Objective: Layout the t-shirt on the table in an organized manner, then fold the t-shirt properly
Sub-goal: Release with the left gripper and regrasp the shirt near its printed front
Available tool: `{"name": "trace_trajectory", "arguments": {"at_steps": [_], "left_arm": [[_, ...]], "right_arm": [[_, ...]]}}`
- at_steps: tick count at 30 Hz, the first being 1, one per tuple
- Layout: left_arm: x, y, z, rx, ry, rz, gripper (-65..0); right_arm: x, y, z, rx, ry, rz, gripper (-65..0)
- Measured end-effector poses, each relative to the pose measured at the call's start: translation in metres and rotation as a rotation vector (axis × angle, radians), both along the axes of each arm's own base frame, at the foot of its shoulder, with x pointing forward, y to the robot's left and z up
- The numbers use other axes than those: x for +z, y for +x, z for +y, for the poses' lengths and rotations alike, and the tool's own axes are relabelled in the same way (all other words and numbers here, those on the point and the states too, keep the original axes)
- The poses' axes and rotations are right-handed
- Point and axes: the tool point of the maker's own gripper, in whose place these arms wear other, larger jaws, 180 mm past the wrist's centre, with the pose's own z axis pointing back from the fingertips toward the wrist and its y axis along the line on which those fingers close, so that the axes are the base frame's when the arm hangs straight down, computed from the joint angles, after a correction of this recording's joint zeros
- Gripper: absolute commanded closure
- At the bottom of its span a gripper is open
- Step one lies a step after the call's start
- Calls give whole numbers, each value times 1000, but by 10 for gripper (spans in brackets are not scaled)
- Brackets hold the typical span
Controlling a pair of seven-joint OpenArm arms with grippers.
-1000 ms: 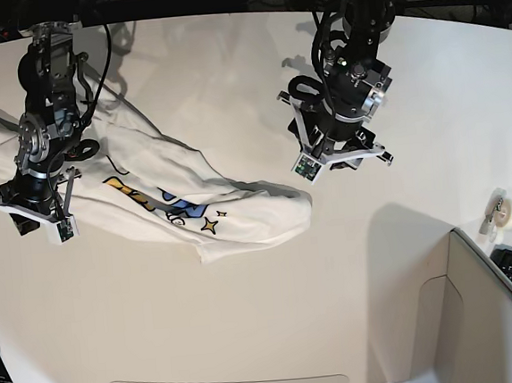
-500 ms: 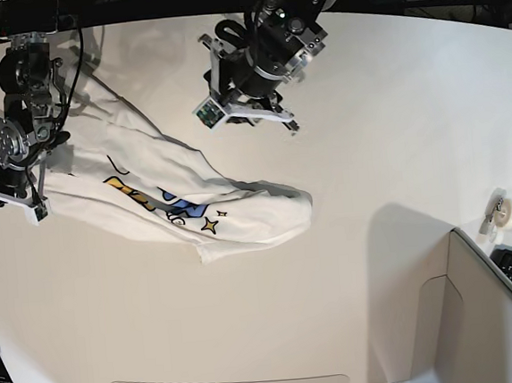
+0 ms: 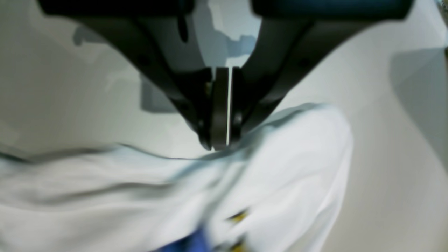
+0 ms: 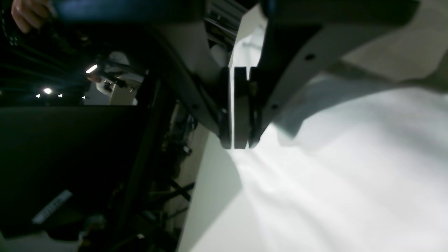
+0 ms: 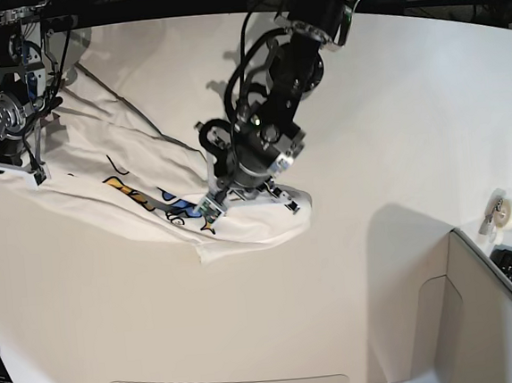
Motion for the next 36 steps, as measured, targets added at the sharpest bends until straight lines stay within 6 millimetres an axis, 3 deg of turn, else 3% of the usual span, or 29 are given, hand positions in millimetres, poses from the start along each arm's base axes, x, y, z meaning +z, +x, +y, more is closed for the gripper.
{"name": "trace_trajectory", "arguments": {"at_steps": [2,6,12,17,19,21,24,26,29,32,36], "left_arm": [[-15,11,9,32,0,22,-11],[-51,11,19,74,-8,131,-11],[-46,35,50,169,-4,117,-11],[-46,31,49,162,-1,137,-11],[-30,34,50,169,-2,110,-11],[-1,42,59,180,-7,34,-11],[37,50,73,221,4,-57,-13],[44,50,70,219,-13,-76,-21],[16,28,69,220,-29,5,-111],[-6,14,83,268,-41,39,-216],[-13,11,91,297,-66,31,-226]], "right_arm": [[-1,-7,1,7,-7,10,0],[-6,-19,5,18,-5,38,0],[-4,-21,3,17,-9,35,0],[16,-15,-13,-32,-31,-19,0],[36,-1,-9,-11,-38,-87,0],[46,9,-7,-3,-36,-127,0],[44,10,-7,-10,-31,-124,0],[40,13,1,0,-19,-121,0],[29,22,25,59,31,-113,0],[22,25,39,94,34,-90,-78],[17,33,59,152,39,-75,-148]]}}
